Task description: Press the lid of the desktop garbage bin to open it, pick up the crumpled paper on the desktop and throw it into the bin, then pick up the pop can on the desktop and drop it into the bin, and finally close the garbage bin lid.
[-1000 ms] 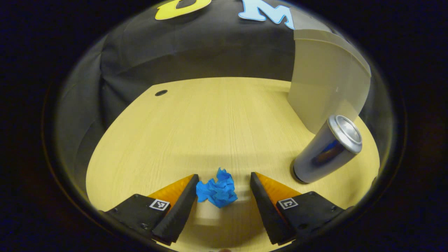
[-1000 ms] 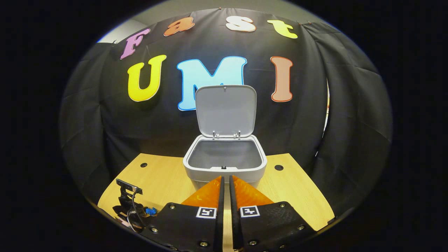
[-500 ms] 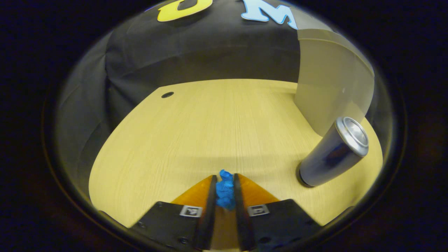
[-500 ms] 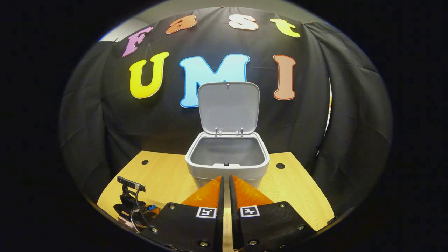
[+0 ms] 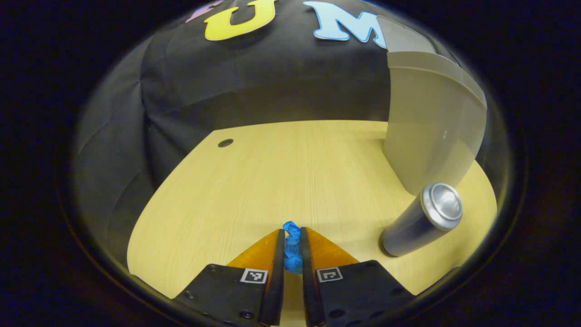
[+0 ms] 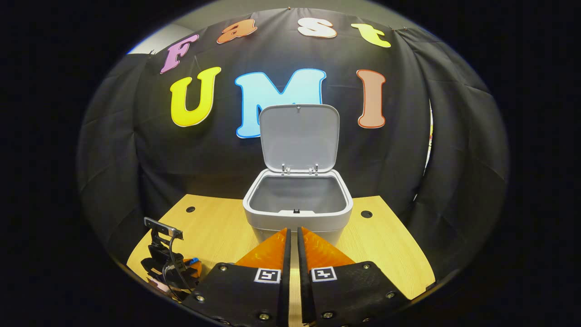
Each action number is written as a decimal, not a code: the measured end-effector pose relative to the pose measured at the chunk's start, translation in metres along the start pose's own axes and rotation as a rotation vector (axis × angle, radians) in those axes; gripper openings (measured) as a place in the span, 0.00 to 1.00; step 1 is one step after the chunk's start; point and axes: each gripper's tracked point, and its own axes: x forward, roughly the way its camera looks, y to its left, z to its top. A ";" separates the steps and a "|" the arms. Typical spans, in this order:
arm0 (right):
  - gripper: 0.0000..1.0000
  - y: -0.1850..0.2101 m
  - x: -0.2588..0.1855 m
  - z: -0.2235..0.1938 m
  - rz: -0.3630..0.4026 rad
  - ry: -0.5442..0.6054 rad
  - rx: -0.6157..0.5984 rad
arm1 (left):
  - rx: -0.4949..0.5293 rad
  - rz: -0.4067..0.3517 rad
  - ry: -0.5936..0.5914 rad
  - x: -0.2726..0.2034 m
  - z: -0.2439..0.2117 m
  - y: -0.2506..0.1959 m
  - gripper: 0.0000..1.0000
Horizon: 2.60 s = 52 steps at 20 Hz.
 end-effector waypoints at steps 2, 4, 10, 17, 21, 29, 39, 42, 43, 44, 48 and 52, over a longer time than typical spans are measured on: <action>0.10 0.000 0.000 -0.001 0.004 0.001 0.005 | 0.002 -0.011 -0.039 -0.008 0.024 -0.003 0.25; 0.10 -0.001 0.000 -0.004 0.005 0.000 0.015 | 0.006 -0.020 -0.072 -0.013 0.047 -0.008 0.25; 0.10 -0.010 -0.004 -0.009 -0.005 0.002 0.027 | 0.006 -0.053 -0.179 -0.029 0.113 -0.025 0.27; 0.10 -0.025 -0.009 -0.012 -0.030 -0.005 0.054 | -0.002 -0.124 -0.324 -0.057 0.194 -0.064 0.25; 0.10 -0.041 -0.015 -0.018 -0.059 -0.006 0.077 | 0.052 -0.169 -0.405 -0.077 0.230 -0.096 0.24; 0.10 -0.075 -0.030 -0.036 -0.128 0.013 0.118 | 0.109 -0.283 -0.514 -0.113 0.275 -0.165 0.24; 0.10 -0.138 -0.065 -0.057 -0.281 0.021 0.190 | 0.161 -0.388 -0.548 -0.107 0.291 -0.244 0.27; 0.10 -0.147 -0.070 -0.064 -0.307 0.031 0.213 | 0.187 -0.406 -0.564 -0.108 0.294 -0.259 0.27; 0.10 -0.148 -0.071 -0.065 -0.309 0.034 0.217 | 0.191 -0.407 -0.568 -0.108 0.295 -0.261 0.25; 0.10 -0.149 -0.070 -0.066 -0.310 0.037 0.221 | 0.189 -0.408 -0.574 -0.108 0.295 -0.263 0.24; 0.10 -0.145 -0.065 -0.066 -0.293 0.046 0.217 | 0.176 -0.433 -0.551 -0.104 0.290 -0.268 0.39; 0.10 -0.137 -0.058 -0.064 -0.266 0.052 0.199 | 0.160 -0.432 -0.551 -0.105 0.290 -0.265 0.60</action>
